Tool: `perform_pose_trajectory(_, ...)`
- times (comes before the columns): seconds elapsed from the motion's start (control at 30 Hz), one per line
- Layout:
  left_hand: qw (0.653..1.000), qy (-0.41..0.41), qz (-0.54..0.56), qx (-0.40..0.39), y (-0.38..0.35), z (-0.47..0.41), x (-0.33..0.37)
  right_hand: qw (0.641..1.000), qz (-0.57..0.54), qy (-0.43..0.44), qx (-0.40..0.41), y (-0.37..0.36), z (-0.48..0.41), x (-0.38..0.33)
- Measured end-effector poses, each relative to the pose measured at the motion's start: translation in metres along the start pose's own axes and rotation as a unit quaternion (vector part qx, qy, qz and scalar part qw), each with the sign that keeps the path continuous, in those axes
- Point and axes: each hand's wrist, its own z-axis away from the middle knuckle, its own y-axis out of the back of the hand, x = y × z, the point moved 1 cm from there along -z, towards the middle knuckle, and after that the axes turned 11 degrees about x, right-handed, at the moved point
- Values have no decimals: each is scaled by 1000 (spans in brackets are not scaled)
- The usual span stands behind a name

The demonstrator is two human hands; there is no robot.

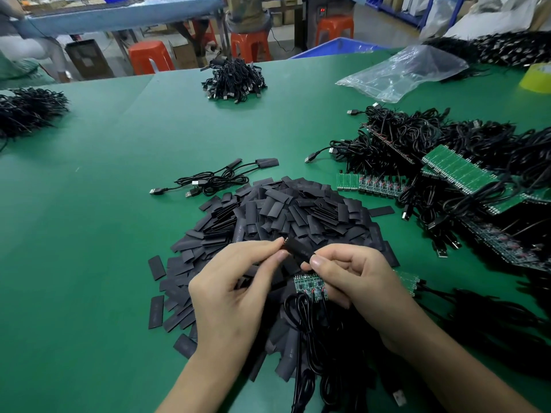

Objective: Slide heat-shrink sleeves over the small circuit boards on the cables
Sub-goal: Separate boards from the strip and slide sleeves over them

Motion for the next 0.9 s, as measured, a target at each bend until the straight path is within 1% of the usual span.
perform_pose_trajectory(0.07,1000,10,8,1,1,-1,-1,1000,0,2,-3,0,1,-1)
perform_pose_trajectory(0.2,1000,1,-6,-4,0,0,1,1000,3,4,2,-1,2,-2)
perform_pose_trajectory(0.37,999,-39,-20,-9,0,0,1,1000,-2,6,5,0,2,-2)
perform_pose_trajectory(0.5,998,-48,-34,-22,-1,-1,-2,1000,-2,7,10,1,2,-2)
perform_pose_trajectory(0.9,996,-65,-37,-55,0,-4,-3,1000,-14,11,-14,2,-1,3)
